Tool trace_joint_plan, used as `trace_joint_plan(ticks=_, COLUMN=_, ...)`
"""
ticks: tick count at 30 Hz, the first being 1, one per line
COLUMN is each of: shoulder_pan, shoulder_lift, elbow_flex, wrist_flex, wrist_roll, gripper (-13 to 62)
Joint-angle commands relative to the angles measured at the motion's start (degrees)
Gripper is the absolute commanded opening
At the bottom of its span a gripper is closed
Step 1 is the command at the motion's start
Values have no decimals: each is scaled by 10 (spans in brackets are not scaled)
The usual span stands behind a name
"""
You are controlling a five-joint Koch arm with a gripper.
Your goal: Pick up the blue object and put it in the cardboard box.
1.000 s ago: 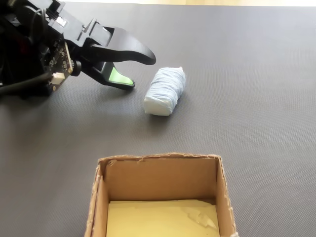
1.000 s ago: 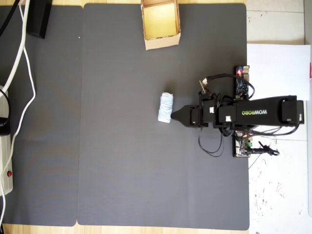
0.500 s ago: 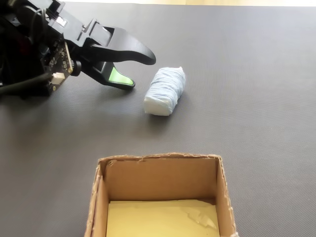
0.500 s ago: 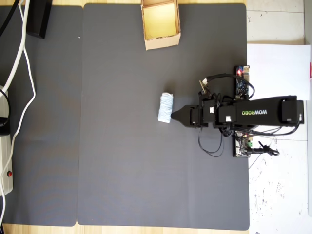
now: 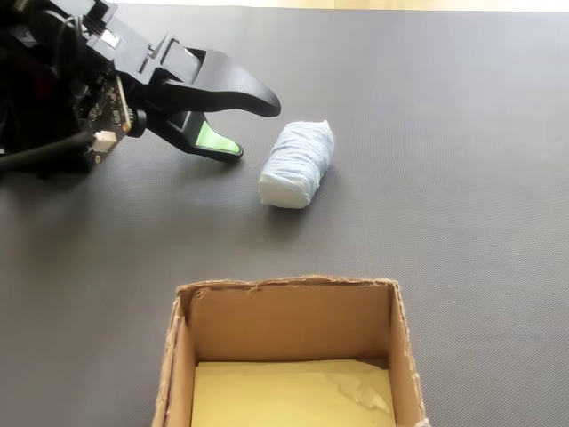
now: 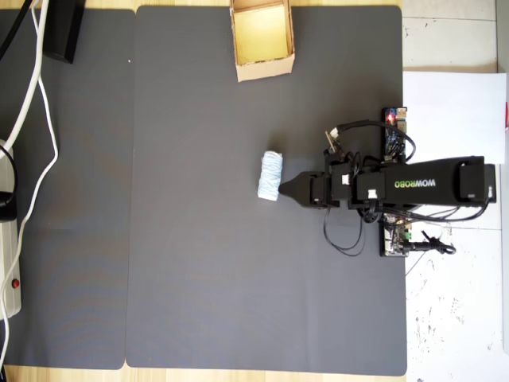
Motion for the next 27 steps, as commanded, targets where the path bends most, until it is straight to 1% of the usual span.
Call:
trace_joint_plan(ticks=1, shoulder_pan=3, shoulder_lift=54, elbow_flex=24, wrist_flex=53, wrist_roll=11, gripper=344)
trace_joint_plan(ticks=7, shoulder_pan=11, shoulder_lift=54, elbow_flex=24, wrist_flex=10, wrist_roll=11, gripper=342)
trace_joint_plan(ticks=12, shoulder_pan=43, shoulder_lift=54, elbow_flex=7, wrist_flex=22, wrist_roll=14, gripper=340)
trace_joint_plan(ticks=19, shoulder_pan=60, shoulder_lift=54, elbow_flex=-104, wrist_flex=165, wrist_roll=14, gripper=340)
trace_joint_plan(ticks=27, shoulder_pan=67, shoulder_lift=33, elbow_flex=-224, wrist_flex=282, wrist_roll=16, gripper=334)
